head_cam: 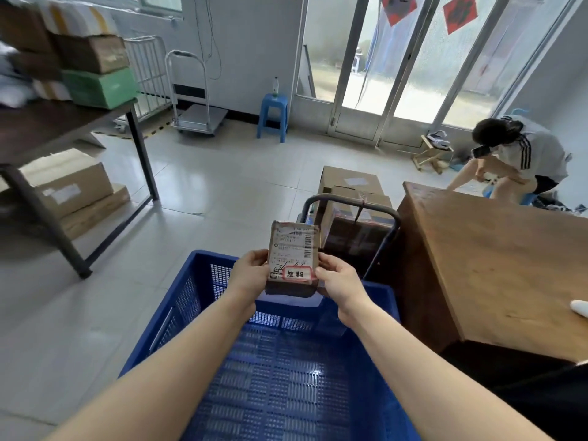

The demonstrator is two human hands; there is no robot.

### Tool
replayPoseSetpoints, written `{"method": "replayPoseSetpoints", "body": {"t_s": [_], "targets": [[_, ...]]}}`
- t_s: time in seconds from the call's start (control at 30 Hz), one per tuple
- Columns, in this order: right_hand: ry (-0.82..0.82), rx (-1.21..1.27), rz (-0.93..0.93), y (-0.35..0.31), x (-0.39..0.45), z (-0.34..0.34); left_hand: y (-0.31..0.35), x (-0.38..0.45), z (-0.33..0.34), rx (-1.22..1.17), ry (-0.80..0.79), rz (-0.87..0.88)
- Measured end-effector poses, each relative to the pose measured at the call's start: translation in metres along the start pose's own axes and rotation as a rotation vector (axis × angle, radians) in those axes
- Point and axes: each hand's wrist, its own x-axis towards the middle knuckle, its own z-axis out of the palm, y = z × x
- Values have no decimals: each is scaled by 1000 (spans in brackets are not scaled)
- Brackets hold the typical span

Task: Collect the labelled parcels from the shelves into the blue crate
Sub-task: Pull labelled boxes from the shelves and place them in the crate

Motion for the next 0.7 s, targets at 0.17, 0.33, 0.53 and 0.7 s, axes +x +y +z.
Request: {"method": "replayPoseSetpoints", "body": {"t_s": [0.17, 0.33, 0.53, 0.7], "targets": [[-71, 2, 95, 32, 43, 18, -36, 37, -12, 36, 93, -74], [-119, -31, 161, 82, 79, 47, -78, 69, -32, 137, 174, -132], [-145, -92, 249, 152, 108, 87, -141, 108, -73, 298, 190, -251], [-159, -103, 363, 216, 126, 120, -200, 141, -110, 380, 173, -342]]}}
